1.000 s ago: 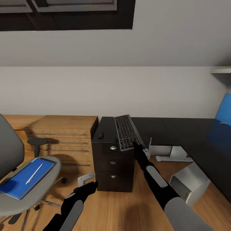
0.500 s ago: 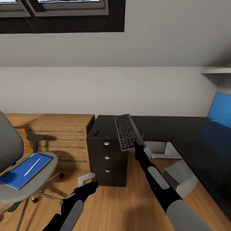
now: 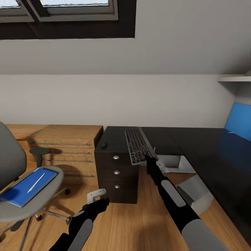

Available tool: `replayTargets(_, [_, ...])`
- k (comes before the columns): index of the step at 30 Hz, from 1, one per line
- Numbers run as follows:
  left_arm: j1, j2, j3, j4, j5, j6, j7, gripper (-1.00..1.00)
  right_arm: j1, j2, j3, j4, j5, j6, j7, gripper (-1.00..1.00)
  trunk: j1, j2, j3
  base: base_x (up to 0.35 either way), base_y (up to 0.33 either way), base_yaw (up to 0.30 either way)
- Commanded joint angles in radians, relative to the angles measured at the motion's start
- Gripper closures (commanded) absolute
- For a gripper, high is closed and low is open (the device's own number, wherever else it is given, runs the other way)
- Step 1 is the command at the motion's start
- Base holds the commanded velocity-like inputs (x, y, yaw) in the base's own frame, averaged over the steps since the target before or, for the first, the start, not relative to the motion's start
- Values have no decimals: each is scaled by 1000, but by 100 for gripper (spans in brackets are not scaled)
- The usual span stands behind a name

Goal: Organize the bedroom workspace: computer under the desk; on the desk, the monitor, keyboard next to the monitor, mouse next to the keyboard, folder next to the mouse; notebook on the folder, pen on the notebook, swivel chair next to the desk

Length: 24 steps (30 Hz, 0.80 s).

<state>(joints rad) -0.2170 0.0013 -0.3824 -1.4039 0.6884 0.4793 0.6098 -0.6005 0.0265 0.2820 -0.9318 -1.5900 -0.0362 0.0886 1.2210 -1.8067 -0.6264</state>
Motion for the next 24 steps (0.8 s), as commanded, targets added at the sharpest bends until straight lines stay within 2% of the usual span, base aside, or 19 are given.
replayTargets(1, [-1,0,-1,-1,8,1,8,-100,-1,0,2,-3,-12,-4,-4,100,-4,7,2,-214,0,0])
replayTargets(3, [-1,0,-1,-1,7,1,8,-100,-1,0,2,-10,-20,-4,-23,100,-12,21,8,-273,0,0])
replayTargets(5, [-1,0,-2,0,7,1,8,-100,-1,-1,2,-15,-45,-4,-40,100,-20,35,15,-312,0,0])
replayTargets(9, [-1,0,-3,2,7,1,8,-100,3,-27,2,-64,-101,-4,-93,100,-35,63,27,-331,0,0])
replayTargets(10, [-1,0,-3,2,7,1,8,-100,13,-35,2,-98,-125,-5,-126,100,-39,70,30,-337,0,0])
replayTargets(12, [-1,0,-3,2,7,1,8,-100,28,-40,2,-134,-142,-5,-168,100,-46,84,37,-338,0,0])
replayTargets(17, [-1,-1,-4,9,6,1,8,-100,40,-43,3,-206,-152,-7,-248,100,-66,119,52,-338,0,0])
replayTargets(21, [-1,-2,-16,39,4,1,8,-100,73,-47,2,-311,-145,-11,-273,100,-81,147,65,-339,0,0])
replayTargets(24, [-1,-2,-17,42,4,1,8,-100,85,-55,2,-344,-144,-13,-276,100,-92,168,74,-339,-7,0])
